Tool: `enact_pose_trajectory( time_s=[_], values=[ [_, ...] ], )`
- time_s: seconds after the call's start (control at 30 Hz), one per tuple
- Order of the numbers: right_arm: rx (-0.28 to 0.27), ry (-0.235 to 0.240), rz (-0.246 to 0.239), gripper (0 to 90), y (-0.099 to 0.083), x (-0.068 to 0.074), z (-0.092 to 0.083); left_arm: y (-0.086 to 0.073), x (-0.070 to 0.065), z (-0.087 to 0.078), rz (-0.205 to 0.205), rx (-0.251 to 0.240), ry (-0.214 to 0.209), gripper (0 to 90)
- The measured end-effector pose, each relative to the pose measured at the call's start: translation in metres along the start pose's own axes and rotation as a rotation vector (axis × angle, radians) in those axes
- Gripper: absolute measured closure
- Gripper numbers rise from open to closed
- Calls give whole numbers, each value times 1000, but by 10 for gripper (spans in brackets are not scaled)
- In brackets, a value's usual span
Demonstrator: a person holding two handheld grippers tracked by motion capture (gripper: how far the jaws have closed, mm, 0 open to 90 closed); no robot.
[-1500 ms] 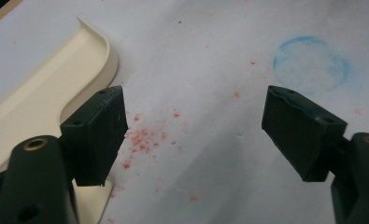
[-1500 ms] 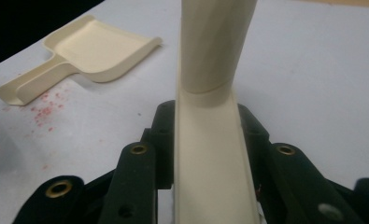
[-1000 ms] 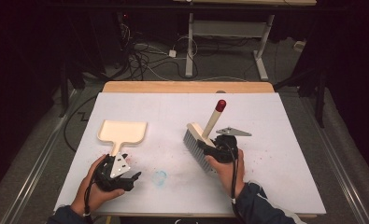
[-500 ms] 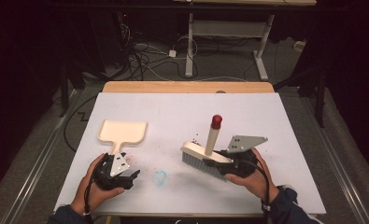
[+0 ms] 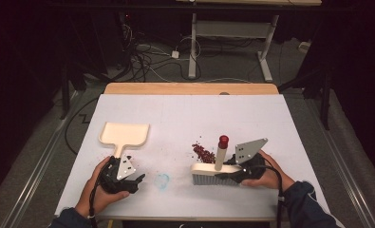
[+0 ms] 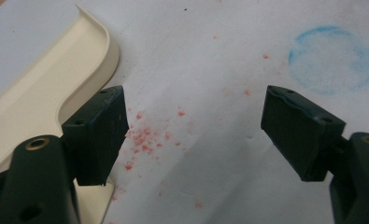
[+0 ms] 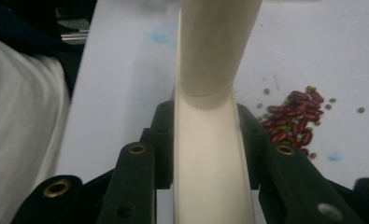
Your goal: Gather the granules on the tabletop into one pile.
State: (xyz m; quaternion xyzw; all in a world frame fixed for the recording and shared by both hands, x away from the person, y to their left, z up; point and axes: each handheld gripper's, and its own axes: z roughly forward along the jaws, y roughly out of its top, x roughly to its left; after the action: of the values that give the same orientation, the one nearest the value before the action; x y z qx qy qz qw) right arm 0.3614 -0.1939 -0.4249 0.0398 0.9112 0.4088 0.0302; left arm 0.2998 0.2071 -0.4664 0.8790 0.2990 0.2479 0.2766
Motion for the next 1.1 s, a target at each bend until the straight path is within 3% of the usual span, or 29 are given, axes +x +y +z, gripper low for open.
enact_pose_trajectory(
  time_s=[0.23, 0.5, 0.53, 0.57, 0.6, 0.63, 0.67, 0.73, 0.87, 0.97, 1.1],
  values=[
    [-25, -28, 26, 674, 7, -24, 13, 1, -2, 2, 7, 3, -7, 223],
    [-105, -111, 62, 675, 22, -37, 4, 2, -1, 3, 4, -2, -16, 223],
    [-116, -157, 65, 675, 29, -41, 1, 2, -1, 3, 5, -1, -16, 223],
    [-116, -157, 65, 675, 29, -41, 1, 2, -1, 3, 5, -1, -16, 223],
    [-114, -194, 54, 675, 32, -43, 1, 2, -1, 3, 5, -1, -15, 223],
    [-106, -258, 41, 675, 38, -48, 3, 1, -1, 2, 6, 1, -14, 223],
    [-106, -258, 41, 675, 38, -48, 3, 1, -1, 3, 5, 2, -14, 223],
    [-95, -321, 23, 675, 42, -55, 8, 1, -1, 3, 2, 6, -14, 223],
    [-67, -371, -20, 676, 43, -72, 31, 1, 0, 5, 4, 14, -17, 224],
    [-51, -404, -42, 676, 40, -77, 41, 0, -1, 6, 7, 19, -19, 225],
    [-85, -442, -12, 676, 32, -89, 47, 0, -1, 7, 7, 25, -23, 225]
  ],
)
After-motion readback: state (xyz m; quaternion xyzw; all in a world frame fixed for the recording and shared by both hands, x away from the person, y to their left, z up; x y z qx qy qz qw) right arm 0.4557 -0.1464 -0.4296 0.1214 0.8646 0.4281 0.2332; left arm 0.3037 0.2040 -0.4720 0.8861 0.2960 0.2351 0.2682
